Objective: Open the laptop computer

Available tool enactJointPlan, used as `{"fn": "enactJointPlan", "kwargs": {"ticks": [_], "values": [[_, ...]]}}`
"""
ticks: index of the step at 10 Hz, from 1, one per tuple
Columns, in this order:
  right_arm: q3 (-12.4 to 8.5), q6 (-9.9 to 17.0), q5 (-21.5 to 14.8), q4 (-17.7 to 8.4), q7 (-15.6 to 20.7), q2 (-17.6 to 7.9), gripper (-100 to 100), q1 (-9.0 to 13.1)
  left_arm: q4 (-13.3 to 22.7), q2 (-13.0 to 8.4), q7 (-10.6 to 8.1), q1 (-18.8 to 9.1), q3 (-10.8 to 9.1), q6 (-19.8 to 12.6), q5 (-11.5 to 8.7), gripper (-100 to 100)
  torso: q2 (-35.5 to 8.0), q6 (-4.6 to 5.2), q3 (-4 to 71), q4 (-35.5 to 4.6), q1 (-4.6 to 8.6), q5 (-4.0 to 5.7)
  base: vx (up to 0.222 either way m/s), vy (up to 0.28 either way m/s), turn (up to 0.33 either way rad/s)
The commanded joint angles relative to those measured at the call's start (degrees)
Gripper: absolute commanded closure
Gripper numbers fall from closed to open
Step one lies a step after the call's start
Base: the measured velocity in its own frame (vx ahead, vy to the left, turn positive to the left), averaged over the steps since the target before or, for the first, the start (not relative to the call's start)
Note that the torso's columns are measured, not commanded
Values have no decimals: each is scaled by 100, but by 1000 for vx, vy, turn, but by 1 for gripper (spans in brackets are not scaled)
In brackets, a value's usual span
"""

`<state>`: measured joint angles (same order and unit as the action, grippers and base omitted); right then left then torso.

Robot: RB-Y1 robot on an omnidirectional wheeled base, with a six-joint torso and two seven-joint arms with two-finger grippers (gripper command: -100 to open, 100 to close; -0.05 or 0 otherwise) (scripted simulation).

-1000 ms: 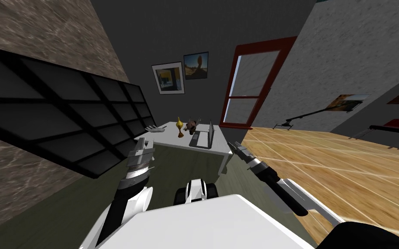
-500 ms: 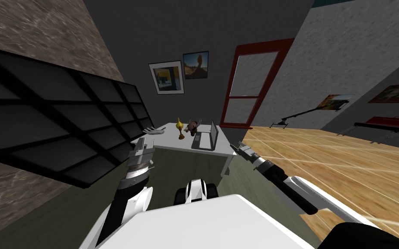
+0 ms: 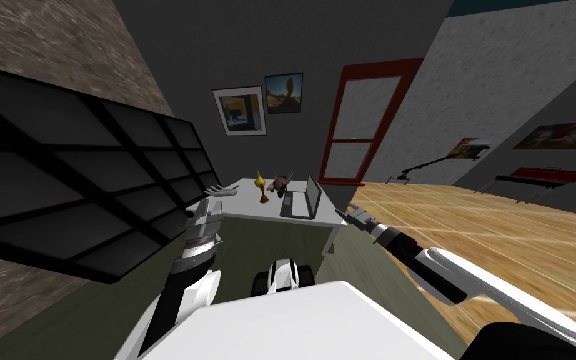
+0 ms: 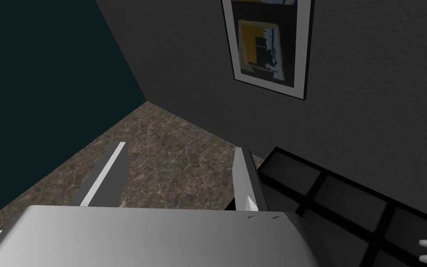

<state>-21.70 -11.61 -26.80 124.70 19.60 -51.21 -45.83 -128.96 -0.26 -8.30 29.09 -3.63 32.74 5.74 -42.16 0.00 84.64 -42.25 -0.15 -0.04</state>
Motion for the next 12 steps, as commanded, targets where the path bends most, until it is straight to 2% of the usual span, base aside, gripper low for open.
{"fn": "enactJointPlan", "kwargs": {"ticks": [1, 2, 3, 4, 6, 7, 11, 12], "values": [[-182, 52, -170, -181, 134, -421, -100, -78, 0, 0, 0, 0, 0, 0, 0, 0, -3, -2, -1, 0, 9, 1, 66, 128, -64], [-182, 52, -170, -181, 134, -465, -100, -78, 0, 0, 0, 0, 0, 0, 0, 0, -8, -1, -5, -2, 11, 3, 49, 95, -32], [-297, 94, -273, -259, 209, -695, -100, -147, 0, 0, 0, -1, 0, 0, 0, 0, -17, -1, -10, -4, 26, 6, 54, 86, -54], [-297, 94, -273, -259, 209, -709, -100, -147, 0, -1, 0, 0, 0, 0, 0, 0, -17, 1, -11, -5, 26, 8, 46, 77, -35], [-519, 176, -471, -406, 352, -1103, -100, -281, 0, -1, 0, 0, 0, 0, 0, 0, -15, 1, -9, -4, 15, 4, 54, 113, -77], [-519, 176, -471, -406, 352, -1183, -100, -281, 0, 0, 0, 0, 0, 0, 0, 0, -7, -1, -4, -2, -2, -1, 56, 116, -29], [-902, 315, -813, -642, 601, -1990, -100, -515, 0, 0, 0, 0, 0, 0, 0, 0, -7, -1, -4, -2, 1, -1, 62, 142, -74], [-902, 315, -813, -642, 601, -2051, -100, -515, 0, 0, 0, 0, 0, 0, 0, 0, -7, -1, -4, -2, 10, 1, 55, 91, -25]]}}
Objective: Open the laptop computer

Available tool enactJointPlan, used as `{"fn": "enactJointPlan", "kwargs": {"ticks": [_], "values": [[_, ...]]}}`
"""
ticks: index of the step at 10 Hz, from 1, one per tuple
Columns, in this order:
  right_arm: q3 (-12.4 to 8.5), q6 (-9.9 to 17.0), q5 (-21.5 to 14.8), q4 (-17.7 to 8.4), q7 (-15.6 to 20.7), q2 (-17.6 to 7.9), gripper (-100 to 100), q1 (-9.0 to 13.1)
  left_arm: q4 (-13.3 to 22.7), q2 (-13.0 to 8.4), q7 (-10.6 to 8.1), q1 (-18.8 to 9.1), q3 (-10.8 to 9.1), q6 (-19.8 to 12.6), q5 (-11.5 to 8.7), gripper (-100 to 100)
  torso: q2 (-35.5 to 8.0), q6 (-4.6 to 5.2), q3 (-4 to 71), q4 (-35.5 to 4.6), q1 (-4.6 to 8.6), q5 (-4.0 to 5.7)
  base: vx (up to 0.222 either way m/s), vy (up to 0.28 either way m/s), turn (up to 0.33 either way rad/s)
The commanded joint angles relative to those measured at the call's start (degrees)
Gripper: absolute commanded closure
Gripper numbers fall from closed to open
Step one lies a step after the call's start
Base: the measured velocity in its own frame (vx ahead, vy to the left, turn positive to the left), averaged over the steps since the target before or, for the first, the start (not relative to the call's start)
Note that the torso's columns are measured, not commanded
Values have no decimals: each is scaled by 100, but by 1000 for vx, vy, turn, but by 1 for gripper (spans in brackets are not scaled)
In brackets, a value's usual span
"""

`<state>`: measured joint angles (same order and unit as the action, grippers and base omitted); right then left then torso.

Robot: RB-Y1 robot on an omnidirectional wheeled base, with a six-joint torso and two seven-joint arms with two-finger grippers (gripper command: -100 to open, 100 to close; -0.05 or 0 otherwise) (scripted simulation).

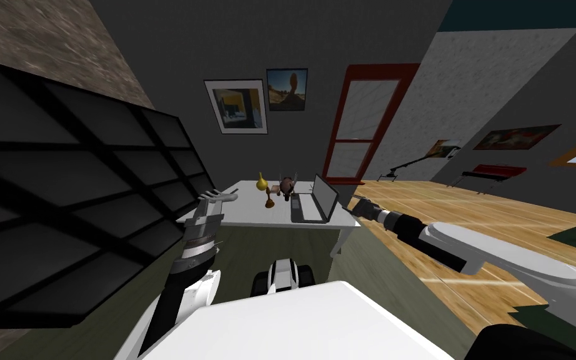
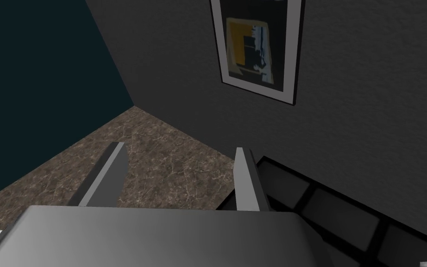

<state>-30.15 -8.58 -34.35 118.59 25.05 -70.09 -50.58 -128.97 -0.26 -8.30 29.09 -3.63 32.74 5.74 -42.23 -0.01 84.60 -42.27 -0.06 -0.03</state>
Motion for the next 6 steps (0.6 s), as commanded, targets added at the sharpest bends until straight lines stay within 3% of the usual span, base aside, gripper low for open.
{"fn": "enactJointPlan", "kwargs": {"ticks": [1, 6], "values": [[-135, 39, -130, -75, 108, -347, -100, -90, 0, -1, 0, 0, 0, 0, 0, 0, -8, 0, -5, -2, 26, 8, 39, 71, -37], [-422, 138, -388, -213, 295, -1015, -100, -274, 0, -1, 0, -1, -1, 0, 0, 0, -4, 0, -2, -1, 2, 1, 37, 86, -49]]}}
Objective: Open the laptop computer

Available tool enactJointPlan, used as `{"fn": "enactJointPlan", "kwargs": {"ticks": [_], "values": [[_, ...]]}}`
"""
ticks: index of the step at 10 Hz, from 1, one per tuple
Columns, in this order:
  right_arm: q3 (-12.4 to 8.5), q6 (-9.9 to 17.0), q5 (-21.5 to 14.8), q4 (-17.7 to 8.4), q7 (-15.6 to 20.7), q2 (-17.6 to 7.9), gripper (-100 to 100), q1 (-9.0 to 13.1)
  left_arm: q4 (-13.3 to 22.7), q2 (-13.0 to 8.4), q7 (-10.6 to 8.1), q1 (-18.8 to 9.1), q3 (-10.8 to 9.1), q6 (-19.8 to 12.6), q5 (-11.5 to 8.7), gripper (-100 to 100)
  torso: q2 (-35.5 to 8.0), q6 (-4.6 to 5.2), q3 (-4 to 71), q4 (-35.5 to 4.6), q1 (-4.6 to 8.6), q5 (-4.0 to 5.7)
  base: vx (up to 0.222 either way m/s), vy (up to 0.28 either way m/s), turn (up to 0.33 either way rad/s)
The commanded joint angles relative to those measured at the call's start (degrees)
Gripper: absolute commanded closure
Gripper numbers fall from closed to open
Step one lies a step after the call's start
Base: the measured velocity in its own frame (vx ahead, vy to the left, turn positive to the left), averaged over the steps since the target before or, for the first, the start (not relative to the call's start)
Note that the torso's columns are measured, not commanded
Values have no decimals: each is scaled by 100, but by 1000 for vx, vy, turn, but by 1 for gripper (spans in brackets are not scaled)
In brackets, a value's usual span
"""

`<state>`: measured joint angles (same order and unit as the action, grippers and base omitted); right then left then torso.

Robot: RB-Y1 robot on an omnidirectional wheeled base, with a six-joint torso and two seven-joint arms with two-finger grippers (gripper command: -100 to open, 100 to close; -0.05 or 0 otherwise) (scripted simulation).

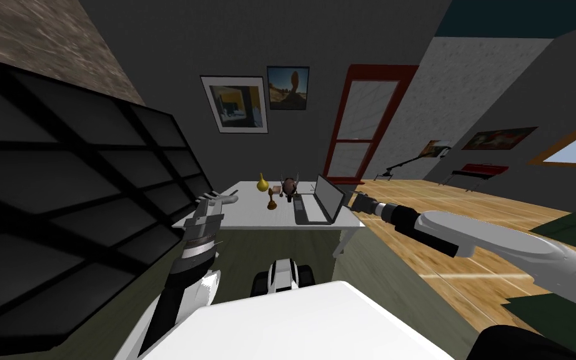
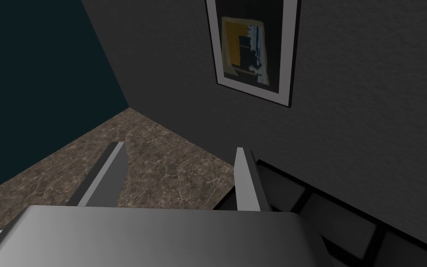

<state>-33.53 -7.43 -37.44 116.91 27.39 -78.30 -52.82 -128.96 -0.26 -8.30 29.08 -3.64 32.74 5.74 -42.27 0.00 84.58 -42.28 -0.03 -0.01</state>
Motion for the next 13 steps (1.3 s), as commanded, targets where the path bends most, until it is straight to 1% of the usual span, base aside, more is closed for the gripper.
{"fn": "enactJointPlan", "kwargs": {"ticks": [1, 2, 3, 4, 6, 8, 12, 13], "values": [[-38, 1, -47, -48, 38, -113, -100, -7, 0, 0, 0, 0, 0, 0, 0, 0, -2, 0, -1, -1, -2, 0, 13, 49, -9], [-41, -1, -53, -54, 48, -123, -100, -6, 0, 0, 0, 0, 0, 0, 0, 0, -8, 1, -5, -2, 17, 5, 4, 11, 2], [-41, -1, -52, -53, 47, -123, 100, -6, 0, -1, 0, 0, -1, 0, 0, 0, -9, 1, -7, -3, 25, 9, 7, 0, -1], [-150, 180, -236, -25, 197, -293, 100, -214, 0, -1, 0, 0, -1, 0, 0, 0, -6, 1, -8, 9, 19, 18, 58, 93, -75], [-233, 345, -420, 13, 346, -465, 100, -439, 0, 1, 0, 1, 1, 0, 0, 0, 26, -1, 9, 34, -25, 18, 50, 180, -133], [-317, 510, -604, 52, 495, -636, 100, -664, 0, 1, 0, 0, 1, 0, 0, 0, 31, -26, 13, 36, -4, 26, 34, 168, -63], [-485, 841, -972, 129, 793, -979, 100, -1114, 0, 0, 0, 0, 1, 0, 0, 0, 18, 8, 9, 16, 39, 23, 34, 163, -62], [-469, 776, -918, 140, 745, -915, 100, -1035, 0, 0, 0, 0, 0, 0, 0, 0, 7, 12, 3, 8, 42, 20, 16, 73, -11]]}}
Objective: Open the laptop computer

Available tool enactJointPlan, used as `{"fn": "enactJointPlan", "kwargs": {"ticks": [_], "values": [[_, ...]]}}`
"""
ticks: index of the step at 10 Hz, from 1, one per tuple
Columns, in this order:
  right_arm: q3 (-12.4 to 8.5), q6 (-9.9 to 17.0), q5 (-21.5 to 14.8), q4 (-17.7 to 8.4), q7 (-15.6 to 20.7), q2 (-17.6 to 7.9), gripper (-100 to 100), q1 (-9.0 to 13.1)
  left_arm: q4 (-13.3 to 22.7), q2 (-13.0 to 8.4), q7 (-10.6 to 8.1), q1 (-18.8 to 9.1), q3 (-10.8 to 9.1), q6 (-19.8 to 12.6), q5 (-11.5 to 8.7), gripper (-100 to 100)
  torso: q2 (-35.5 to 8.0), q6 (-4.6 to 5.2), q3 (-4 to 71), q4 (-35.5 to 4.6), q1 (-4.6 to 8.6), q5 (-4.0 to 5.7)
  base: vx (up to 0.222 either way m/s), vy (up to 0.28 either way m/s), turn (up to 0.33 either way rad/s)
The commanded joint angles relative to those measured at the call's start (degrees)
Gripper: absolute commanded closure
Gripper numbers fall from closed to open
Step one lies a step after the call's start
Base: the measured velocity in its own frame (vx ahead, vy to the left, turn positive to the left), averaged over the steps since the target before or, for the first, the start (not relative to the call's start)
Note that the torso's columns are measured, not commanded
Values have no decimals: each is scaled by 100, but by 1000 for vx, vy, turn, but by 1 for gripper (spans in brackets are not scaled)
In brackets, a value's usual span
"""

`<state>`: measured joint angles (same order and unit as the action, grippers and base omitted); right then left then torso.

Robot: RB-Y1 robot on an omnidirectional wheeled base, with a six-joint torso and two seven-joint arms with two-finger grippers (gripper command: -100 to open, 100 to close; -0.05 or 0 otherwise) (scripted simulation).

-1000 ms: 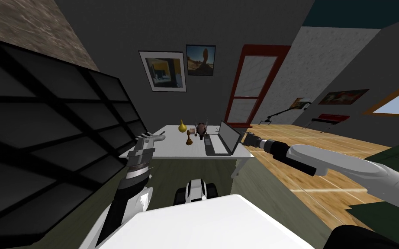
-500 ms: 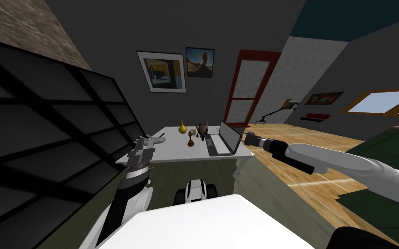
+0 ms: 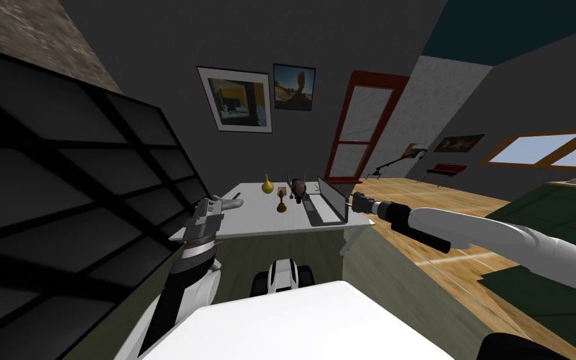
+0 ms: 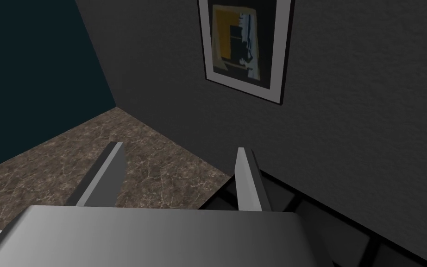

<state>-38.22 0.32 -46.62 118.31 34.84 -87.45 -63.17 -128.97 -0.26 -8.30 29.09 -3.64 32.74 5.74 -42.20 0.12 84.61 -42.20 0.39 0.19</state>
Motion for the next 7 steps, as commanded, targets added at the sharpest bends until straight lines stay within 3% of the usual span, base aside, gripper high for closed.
{"fn": "enactJointPlan", "kwargs": {"ticks": [1, 2, 4, 6, 7], "values": [[80, 268, -51, -55, 110, -80, 100, -156, 0, -1, 0, 0, -1, 0, 0, 0, -16, -4, -9, -12, 10, -5, -34, 62, 165], [160, 398, -92, -119, 204, -148, 100, -294, 0, 0, 0, -2, 0, -1, 0, 0, -19, -11, -13, -3, 4, 5, -66, 98, 250], [160, 522, -92, -119, 204, -148, 100, -294, 0, -1, 0, -1, 0, 0, 0, 0, 13, -6, 9, 0, -10, -8, -36, 60, 46], [320, 905, -174, -247, 392, -285, 100, -571, 0, -1, 0, -2, 0, 0, 0, 0, 4, -21, 4, -4, -33, -16, -41, 55, 216], [320, 1030, -174, -247, 392, -285, 100, -571, 0, -1, 0, -3, 0, -1, 0, 0, 7, -25, 4, 1, -43, -13, -48, 78, 97]]}}
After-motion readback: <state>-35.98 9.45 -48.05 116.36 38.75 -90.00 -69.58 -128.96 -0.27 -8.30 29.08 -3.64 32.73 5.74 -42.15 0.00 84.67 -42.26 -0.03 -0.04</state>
